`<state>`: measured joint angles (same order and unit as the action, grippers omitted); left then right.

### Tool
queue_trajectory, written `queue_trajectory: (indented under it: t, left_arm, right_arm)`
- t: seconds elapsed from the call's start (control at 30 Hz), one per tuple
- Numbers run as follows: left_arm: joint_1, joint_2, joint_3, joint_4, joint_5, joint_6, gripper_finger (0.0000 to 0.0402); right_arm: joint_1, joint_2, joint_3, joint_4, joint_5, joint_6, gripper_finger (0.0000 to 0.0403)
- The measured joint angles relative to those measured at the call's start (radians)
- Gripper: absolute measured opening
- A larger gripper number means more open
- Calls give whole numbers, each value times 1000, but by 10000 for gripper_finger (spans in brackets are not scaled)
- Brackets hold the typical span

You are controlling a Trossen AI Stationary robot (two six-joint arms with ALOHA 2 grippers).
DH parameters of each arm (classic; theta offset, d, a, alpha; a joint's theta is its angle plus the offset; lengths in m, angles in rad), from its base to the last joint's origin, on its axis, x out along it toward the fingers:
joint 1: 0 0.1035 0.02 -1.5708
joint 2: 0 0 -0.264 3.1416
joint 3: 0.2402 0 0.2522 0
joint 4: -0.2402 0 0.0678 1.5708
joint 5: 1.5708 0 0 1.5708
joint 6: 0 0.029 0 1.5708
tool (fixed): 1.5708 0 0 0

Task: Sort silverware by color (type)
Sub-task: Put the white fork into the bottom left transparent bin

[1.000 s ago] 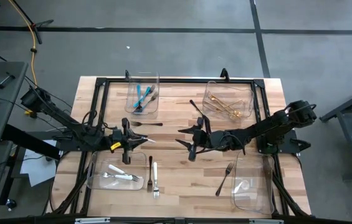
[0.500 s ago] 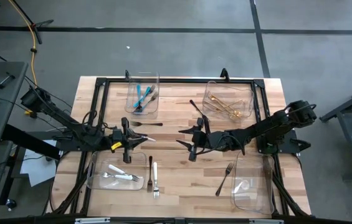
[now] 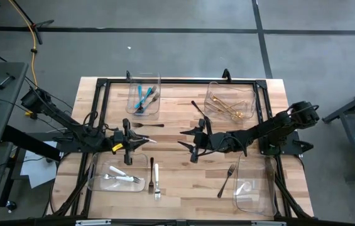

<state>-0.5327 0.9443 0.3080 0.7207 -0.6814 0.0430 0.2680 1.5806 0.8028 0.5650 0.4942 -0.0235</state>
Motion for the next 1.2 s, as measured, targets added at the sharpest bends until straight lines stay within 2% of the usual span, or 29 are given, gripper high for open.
queue_trajectory:
  t: [0.13,0.23,0.33,0.5,0.6,0.7,0.83,0.93,1.03,1.2]
  left_arm:
    - [-6,0,21,-16,81,-35,28]
    - [-39,0,82,-137,95,-10,28]
    - [-80,1,205,-431,98,-39,28]
    - [-176,69,459,-1030,120,-273,28]
    - [-241,144,581,-1264,147,-423,28]
    - [-291,233,649,-1456,211,-589,28]
    - [-326,346,665,-1645,343,-779,28]
    - [-332,434,664,-1790,457,-860,28]
    - [-331,512,664,-1873,520,-849,28]
    - [-310,601,664,-1867,541,-743,28]
  right_arm:
    - [0,0,0,-1,0,0,185]
    - [1,0,0,-28,0,31,185]
    - [1,0,0,-69,-1,74,185]
    - [1,0,0,-87,0,70,185]
    - [1,0,0,-86,0,71,185]
    - [1,0,0,-88,0,72,185]
    - [1,0,0,-90,-1,78,185]
    - [1,0,0,-90,0,78,185]
    - [1,0,0,-90,0,79,185]
    - [1,0,0,-90,0,79,185]
